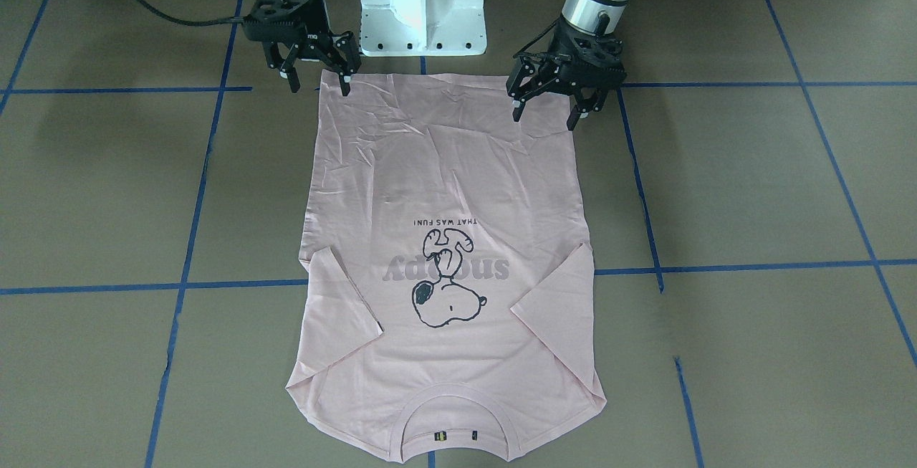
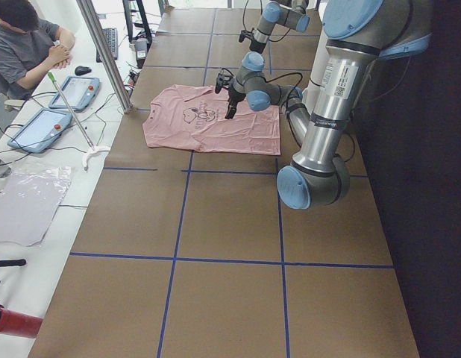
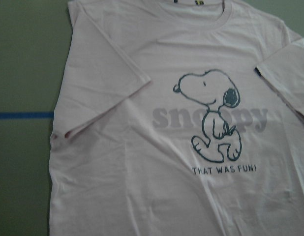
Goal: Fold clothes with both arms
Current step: 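Move both grippers down to the hem corners nearest the robot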
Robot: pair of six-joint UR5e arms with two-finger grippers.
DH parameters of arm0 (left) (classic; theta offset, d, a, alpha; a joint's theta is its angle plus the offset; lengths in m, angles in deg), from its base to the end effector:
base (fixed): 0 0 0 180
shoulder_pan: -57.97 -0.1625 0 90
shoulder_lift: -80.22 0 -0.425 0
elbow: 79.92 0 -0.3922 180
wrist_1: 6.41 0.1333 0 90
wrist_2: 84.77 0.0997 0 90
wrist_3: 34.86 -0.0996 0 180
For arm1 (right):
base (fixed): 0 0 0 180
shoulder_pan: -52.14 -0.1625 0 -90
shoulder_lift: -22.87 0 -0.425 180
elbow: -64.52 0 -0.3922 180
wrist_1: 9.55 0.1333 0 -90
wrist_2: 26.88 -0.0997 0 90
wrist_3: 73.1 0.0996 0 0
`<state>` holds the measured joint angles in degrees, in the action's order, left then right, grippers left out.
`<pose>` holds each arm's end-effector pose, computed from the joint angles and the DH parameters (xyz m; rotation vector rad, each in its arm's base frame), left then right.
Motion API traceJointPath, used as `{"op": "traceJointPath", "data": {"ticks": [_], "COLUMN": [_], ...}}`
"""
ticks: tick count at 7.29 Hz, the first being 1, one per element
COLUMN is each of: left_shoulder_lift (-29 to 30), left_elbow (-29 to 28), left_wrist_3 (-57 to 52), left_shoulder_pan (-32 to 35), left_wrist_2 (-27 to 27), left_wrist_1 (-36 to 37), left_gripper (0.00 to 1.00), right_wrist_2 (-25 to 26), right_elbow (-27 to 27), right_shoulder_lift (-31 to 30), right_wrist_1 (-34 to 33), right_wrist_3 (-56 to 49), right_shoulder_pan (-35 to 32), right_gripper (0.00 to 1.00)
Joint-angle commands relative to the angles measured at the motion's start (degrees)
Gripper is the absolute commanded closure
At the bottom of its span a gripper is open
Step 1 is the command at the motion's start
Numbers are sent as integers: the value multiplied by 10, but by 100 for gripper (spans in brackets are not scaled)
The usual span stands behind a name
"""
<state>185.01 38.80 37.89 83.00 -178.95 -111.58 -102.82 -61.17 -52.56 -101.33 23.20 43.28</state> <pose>0.4266 -0.3383 0.2699 0.3073 0.9790 -0.0863 -0.4659 -0.2320 0.2616 0.2506 -0.8407 0.3513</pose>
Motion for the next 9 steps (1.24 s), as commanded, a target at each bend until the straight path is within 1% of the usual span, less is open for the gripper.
{"op": "traceJointPath", "data": {"ticks": [1,2,3,4,5,7,9], "left_shoulder_lift": [-56,-76,-105,-115,-118,-126,-126], "left_elbow": [9,9,8,7,5,1,2], "left_wrist_3": [60,90,104,124,127,134,134], "left_shoulder_pan": [-80,-114,-140,-154,-161,-176,-177], "left_wrist_2": [43,59,74,83,83,83,82], "left_wrist_1": [-2,-2,-5,-18,-19,-19,-19], "left_gripper": [0,0,11,24,32,41,43], "right_wrist_2": [56,58,58,58,58,62,62], "right_elbow": [-15,-15,-14,-14,-14,-13,-11], "right_shoulder_lift": [-27,-26,-26,-27,-27,-28,-27], "right_wrist_1": [1,1,1,1,1,1,1], "right_wrist_3": [46,48,48,48,48,48,48], "right_shoulder_pan": [73,75,74,74,74,75,75], "right_gripper": [9,9,9,9,9,9,9]}}
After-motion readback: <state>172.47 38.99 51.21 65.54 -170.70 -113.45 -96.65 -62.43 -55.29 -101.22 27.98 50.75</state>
